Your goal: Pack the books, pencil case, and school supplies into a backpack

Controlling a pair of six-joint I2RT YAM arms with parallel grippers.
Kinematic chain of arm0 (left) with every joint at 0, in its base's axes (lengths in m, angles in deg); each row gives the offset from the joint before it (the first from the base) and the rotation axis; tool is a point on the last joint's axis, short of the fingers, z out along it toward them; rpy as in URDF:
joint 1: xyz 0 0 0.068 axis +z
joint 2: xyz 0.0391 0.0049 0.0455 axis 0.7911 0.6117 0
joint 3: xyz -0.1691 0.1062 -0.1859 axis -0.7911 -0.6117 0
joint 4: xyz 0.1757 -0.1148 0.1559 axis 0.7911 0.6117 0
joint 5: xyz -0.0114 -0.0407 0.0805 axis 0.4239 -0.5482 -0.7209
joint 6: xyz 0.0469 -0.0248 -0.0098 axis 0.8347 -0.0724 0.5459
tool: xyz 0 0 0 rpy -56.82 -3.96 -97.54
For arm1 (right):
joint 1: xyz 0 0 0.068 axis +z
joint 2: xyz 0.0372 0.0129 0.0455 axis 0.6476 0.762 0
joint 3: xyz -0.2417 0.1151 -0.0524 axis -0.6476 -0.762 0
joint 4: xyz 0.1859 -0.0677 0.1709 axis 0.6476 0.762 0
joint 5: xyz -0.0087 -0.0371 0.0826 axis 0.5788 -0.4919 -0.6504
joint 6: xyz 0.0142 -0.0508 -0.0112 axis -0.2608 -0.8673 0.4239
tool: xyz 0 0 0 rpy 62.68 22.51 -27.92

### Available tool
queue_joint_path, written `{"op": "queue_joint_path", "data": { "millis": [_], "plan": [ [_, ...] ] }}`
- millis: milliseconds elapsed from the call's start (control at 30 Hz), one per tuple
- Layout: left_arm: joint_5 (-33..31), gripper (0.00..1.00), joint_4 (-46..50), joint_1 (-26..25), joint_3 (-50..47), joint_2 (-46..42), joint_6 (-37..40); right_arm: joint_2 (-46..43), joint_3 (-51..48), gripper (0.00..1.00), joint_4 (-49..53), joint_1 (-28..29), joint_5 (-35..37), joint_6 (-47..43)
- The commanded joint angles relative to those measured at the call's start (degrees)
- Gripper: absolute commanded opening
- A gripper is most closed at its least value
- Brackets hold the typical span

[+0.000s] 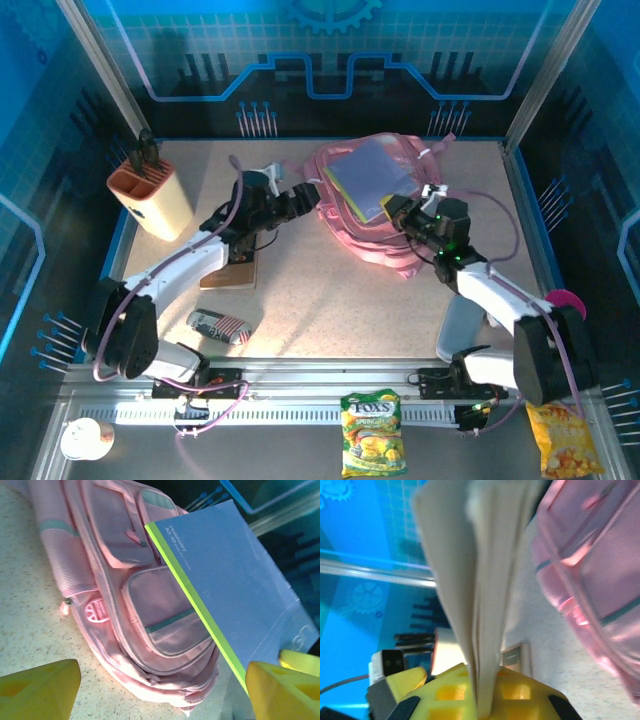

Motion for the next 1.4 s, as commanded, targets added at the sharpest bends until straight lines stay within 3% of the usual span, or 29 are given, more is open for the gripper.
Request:
{"op": "queue_joint_path", "data": {
  "millis": [0, 133, 300, 733, 900, 1133, 1367],
  "plan": [
    [-2.4, 0.9, 7.9, -3.1, 5.4, 4.5, 12.0, -6.9, 1.6, 0.0, 18.0, -3.1, 4.8, -11.1],
    [-3.2, 0.99, 10.6, -6.8, 11.7, 10.5, 19.2, -13.4, 3.6, 0.0, 29.3, -8.2, 6.6, -17.2],
    [-3.7, 0.99, 12.9, -11.1, 19.4, 19.5, 31.4, -18.4, 5.3, 0.0, 39.7, -13.8, 6.9, -21.2],
    [-7.0, 0.85, 27.6, -16.7, 43.3, 39.4, 52.2, -24.3, 7.9, 0.0, 50.5, -20.8, 6.1, -25.1],
    [-8.9, 0.78, 35.4, -16.9, 53.3, 46.4, 54.4, -25.0, 9.6, 0.0, 52.9, -21.4, 6.5, -26.7],
    [-11.3, 0.77, 40.6, -17.3, 61.1, 52.2, 55.0, -25.0, 9.6, 0.0, 53.6, -21.9, 6.3, -26.5],
    [-14.9, 0.53, 39.6, -17.6, 62.6, 51.9, 51.5, -24.9, 9.9, 0.0, 54.0, -22.3, 7.0, -26.8]
  ]
}}
